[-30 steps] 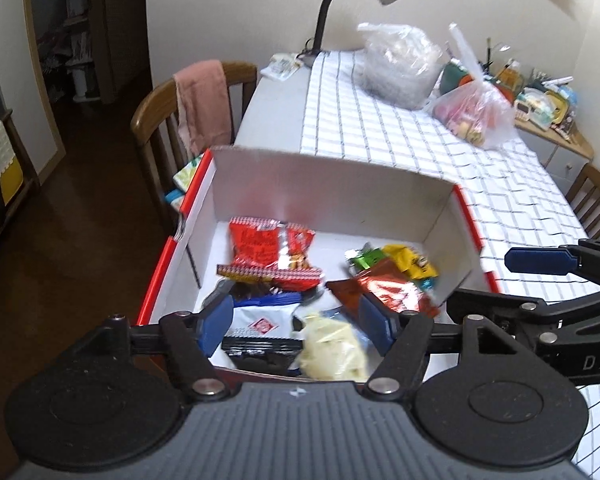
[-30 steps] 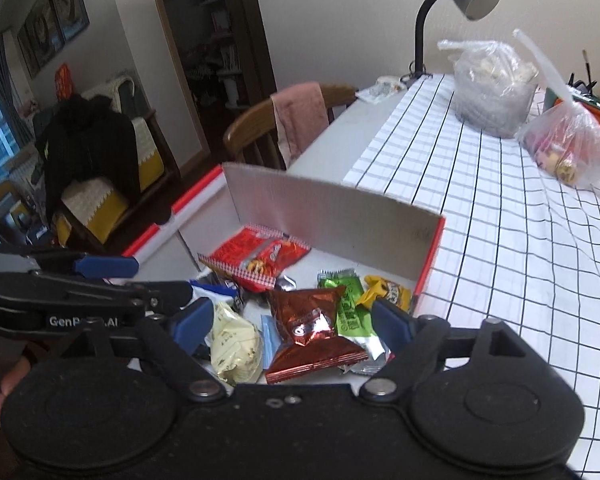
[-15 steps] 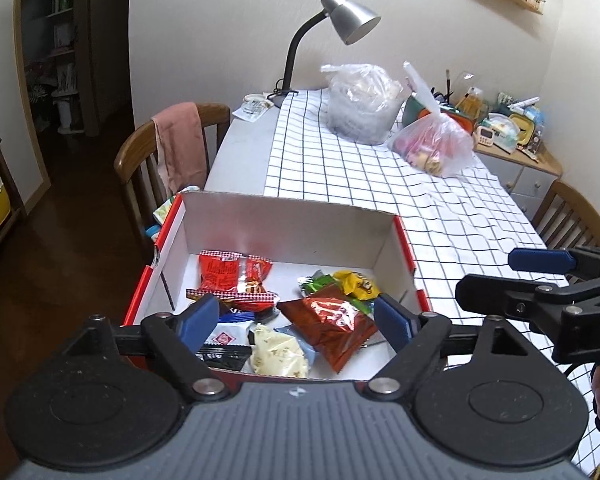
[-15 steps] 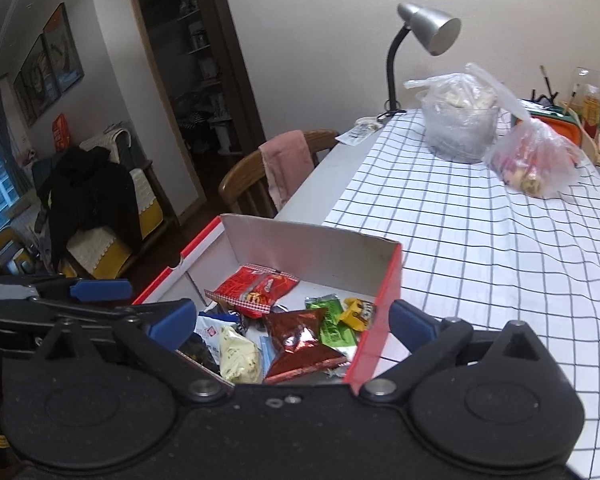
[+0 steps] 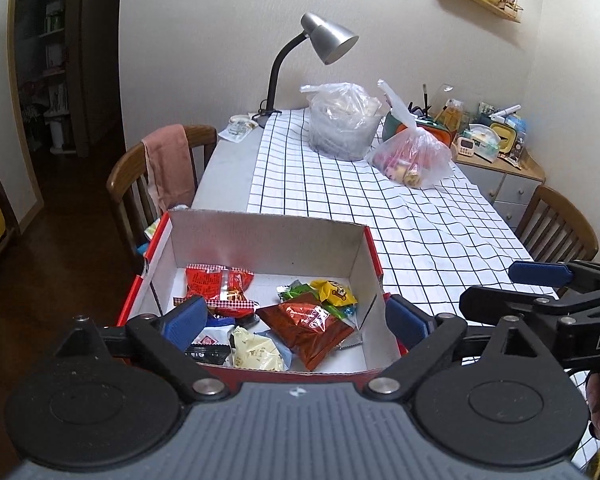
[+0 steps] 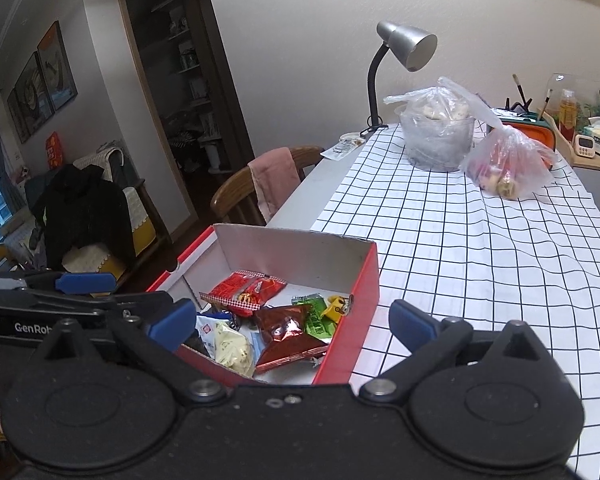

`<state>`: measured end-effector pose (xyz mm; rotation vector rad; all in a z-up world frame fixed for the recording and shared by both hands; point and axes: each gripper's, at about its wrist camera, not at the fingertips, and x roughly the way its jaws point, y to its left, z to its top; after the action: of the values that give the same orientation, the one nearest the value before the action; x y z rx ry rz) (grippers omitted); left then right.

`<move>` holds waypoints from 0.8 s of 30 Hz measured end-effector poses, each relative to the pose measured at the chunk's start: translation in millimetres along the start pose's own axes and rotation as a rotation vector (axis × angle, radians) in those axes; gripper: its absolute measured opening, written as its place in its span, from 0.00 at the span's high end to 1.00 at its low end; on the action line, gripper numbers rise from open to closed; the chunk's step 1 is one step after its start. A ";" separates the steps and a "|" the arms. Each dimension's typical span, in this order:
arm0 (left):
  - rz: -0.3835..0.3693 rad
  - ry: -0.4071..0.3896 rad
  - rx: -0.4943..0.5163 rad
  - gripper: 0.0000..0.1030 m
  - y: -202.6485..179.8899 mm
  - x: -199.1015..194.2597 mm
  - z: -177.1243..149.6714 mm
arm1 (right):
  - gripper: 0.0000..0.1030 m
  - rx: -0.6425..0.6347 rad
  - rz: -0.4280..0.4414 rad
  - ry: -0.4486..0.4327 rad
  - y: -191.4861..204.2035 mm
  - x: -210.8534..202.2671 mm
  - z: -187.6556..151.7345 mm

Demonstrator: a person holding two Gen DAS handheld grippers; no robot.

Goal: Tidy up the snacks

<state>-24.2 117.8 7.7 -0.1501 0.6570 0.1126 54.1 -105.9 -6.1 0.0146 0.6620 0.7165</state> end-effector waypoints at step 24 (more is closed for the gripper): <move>0.060 0.031 -0.008 0.06 -3.7 -3.2 -8.7 | 0.00 0.029 0.015 0.022 -3.1 0.7 -10.1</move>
<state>-31.4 112.4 3.3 -0.1398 0.6923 0.1713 50.6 -110.0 -15.3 0.0388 0.6936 0.7228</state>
